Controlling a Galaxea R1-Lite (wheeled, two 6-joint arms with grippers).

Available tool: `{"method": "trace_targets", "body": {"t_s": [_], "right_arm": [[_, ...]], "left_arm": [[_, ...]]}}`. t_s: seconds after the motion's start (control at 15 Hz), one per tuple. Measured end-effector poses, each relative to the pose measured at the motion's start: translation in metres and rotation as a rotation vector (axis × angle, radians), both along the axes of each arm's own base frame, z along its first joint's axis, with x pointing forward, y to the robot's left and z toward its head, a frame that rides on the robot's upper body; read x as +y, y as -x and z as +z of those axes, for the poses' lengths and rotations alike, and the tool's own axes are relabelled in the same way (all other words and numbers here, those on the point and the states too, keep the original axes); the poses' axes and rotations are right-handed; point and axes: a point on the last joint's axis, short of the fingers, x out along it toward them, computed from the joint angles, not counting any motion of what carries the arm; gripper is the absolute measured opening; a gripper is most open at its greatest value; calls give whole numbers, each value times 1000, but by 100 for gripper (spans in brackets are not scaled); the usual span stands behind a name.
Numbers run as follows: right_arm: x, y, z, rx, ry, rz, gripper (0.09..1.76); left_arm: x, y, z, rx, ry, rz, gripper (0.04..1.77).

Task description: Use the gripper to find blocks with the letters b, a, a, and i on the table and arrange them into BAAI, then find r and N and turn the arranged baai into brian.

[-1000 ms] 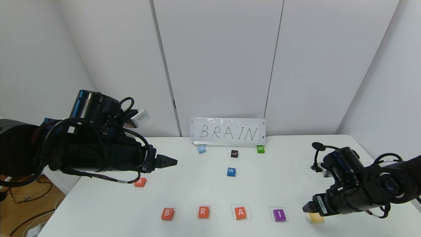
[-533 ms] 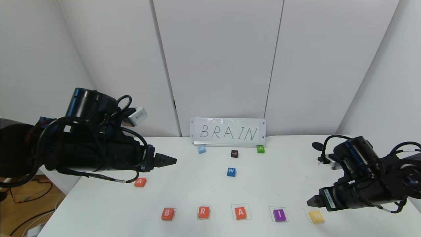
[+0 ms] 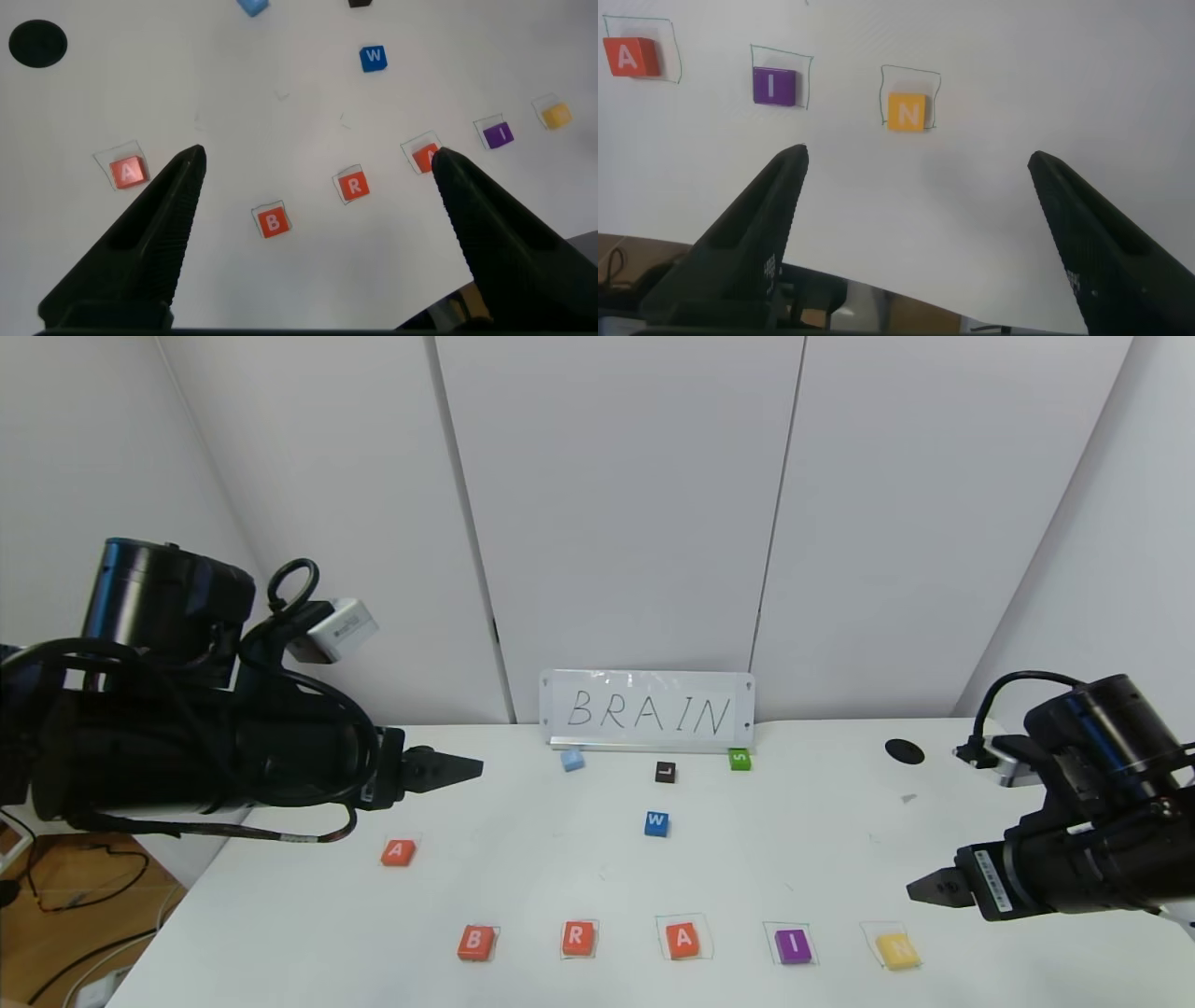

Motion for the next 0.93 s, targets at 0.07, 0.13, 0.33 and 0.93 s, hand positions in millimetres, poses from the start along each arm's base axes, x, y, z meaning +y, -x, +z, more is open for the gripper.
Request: {"method": "trace_targets", "body": {"t_s": [0.07,0.13,0.33,0.93], "right_arm": [[-2,4,10,-17,-3,-3,170],[-3,8,21,-39,-8,-5,170],[-7,30,53,-108,-23,-1,170],[-34,141,133,-367,-87,-2,170]], "left_arm": [[1,6,5,-7,0,2,172],[3,13,8,3,-4,4,172],[10,36,22,-15,-14,8,172],[41,139,53,-97,-64,73,172]]}}
